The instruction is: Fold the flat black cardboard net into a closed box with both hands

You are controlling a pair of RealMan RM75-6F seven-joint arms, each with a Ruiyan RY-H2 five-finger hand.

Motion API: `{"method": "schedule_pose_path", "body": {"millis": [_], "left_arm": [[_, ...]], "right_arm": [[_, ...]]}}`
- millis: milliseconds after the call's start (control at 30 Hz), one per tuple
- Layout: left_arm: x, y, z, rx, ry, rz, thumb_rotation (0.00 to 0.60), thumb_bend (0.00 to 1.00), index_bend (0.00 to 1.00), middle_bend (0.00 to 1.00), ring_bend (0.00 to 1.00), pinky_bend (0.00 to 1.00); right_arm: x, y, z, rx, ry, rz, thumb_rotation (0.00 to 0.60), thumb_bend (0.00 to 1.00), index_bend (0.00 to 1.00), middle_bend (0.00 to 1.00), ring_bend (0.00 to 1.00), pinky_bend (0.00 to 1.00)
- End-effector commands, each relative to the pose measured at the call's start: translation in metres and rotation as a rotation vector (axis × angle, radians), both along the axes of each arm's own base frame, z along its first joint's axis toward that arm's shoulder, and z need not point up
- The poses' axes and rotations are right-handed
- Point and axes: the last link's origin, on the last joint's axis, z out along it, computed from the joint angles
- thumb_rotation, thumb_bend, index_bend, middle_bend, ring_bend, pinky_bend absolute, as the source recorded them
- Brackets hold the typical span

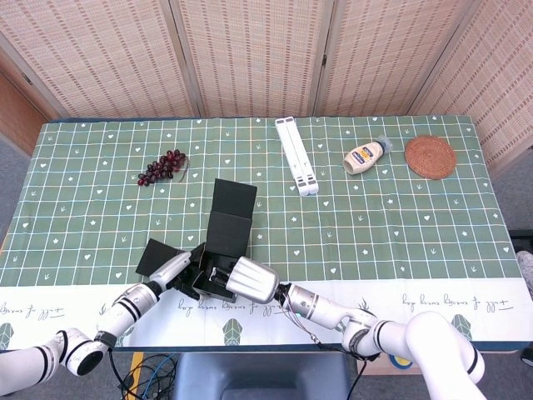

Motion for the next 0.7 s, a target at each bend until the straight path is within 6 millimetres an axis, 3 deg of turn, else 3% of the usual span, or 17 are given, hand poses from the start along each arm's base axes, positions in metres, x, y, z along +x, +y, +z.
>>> {"method": "schedule_pose_path", "body": {"millis": [33,467,700], "left_arm": [[0.0002,-0.0004,0.0001,-0.002,-0.002,-0.001,0.6,0.08,0.12,0.04,0.56,0.81],[-0.0007,-0.0016,0.0012,-0.01,-0.01,0.005,0.6,0.08,0.12,0.04,0.56,0.81],[-0.001,-0.0019,0.0028,-0.011,-0.024,0.013,0.6,0.08,0.12,0.04,0.56,0.81]], "right_arm": [[0.0002,-0.0007,0.0004,-0.001,0.013,0.008,0.6,0.48,0.35,0.42,0.71,0.97],[-0.0005,-0.0071,0.0052,0.004,0.118,0.053,0.6,0.61,0.51,0.52,0.74,0.98],[0.0045,-0.0099,0.0091,0.007,0.136,0.062,0.6,0.68,0.64,0.65,0.75,0.99]]}}
